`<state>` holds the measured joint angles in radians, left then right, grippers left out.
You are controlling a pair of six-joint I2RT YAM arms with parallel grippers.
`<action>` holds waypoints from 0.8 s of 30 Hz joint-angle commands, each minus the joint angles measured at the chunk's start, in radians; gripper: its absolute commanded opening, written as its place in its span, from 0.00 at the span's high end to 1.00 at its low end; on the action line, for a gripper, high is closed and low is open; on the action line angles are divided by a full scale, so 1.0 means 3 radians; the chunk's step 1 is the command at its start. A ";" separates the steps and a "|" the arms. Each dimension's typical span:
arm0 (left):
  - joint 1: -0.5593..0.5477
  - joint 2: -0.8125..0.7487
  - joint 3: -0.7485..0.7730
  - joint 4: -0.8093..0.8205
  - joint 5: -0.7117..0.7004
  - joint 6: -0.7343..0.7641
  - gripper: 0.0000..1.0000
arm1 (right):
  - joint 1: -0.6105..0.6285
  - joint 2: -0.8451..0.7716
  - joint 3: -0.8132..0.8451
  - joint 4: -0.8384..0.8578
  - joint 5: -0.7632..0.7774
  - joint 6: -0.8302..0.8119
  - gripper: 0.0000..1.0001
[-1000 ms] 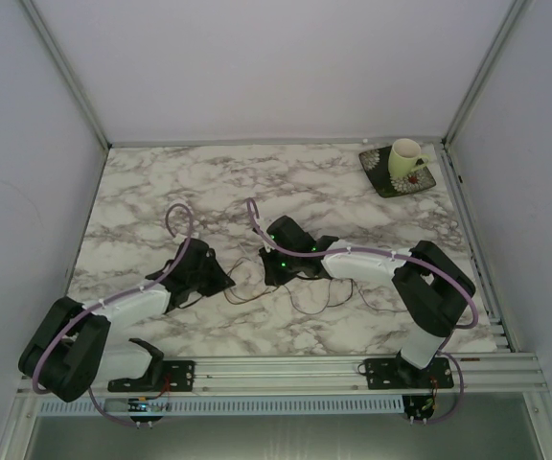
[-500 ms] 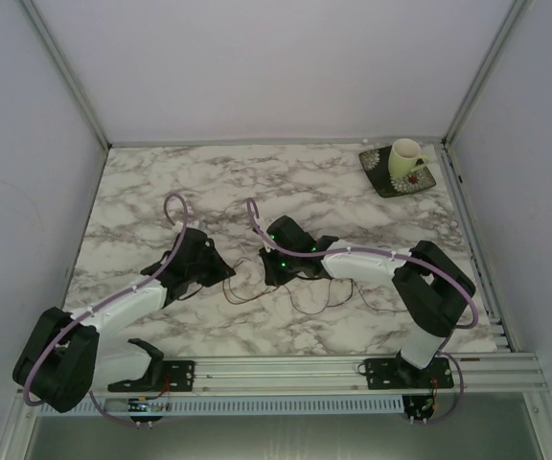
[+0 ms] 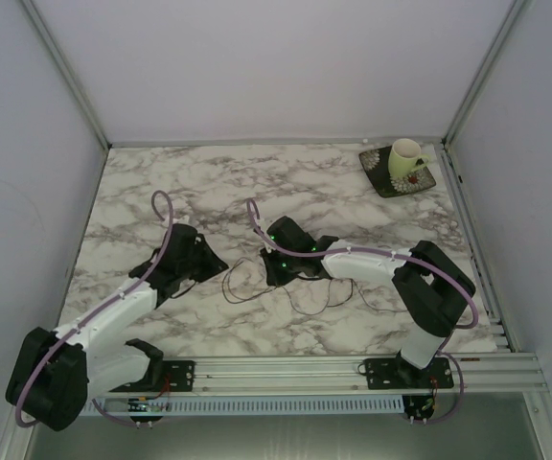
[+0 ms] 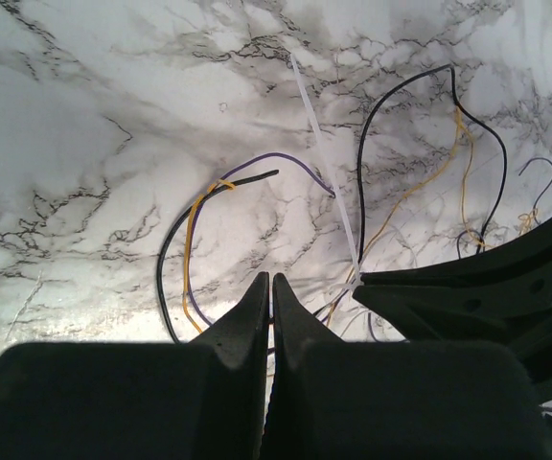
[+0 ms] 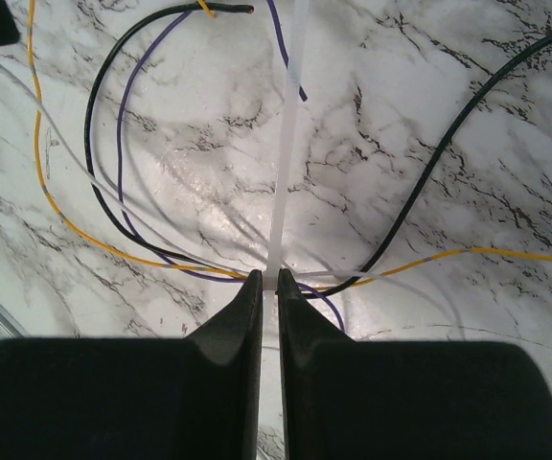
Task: Zip-tie the wires
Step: Adjust the cable.
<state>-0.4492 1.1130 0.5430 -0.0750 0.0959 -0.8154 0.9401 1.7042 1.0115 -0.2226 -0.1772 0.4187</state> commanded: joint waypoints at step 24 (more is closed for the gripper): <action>0.0390 -0.0376 -0.0190 -0.0342 0.0057 0.0166 1.00 | 0.0002 0.0062 0.0146 -0.0090 0.0084 -0.0026 1.00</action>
<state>-0.3439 1.0058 0.5228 -0.1764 0.1123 -0.7746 0.9401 1.7134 1.0168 -0.2398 -0.1696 0.4187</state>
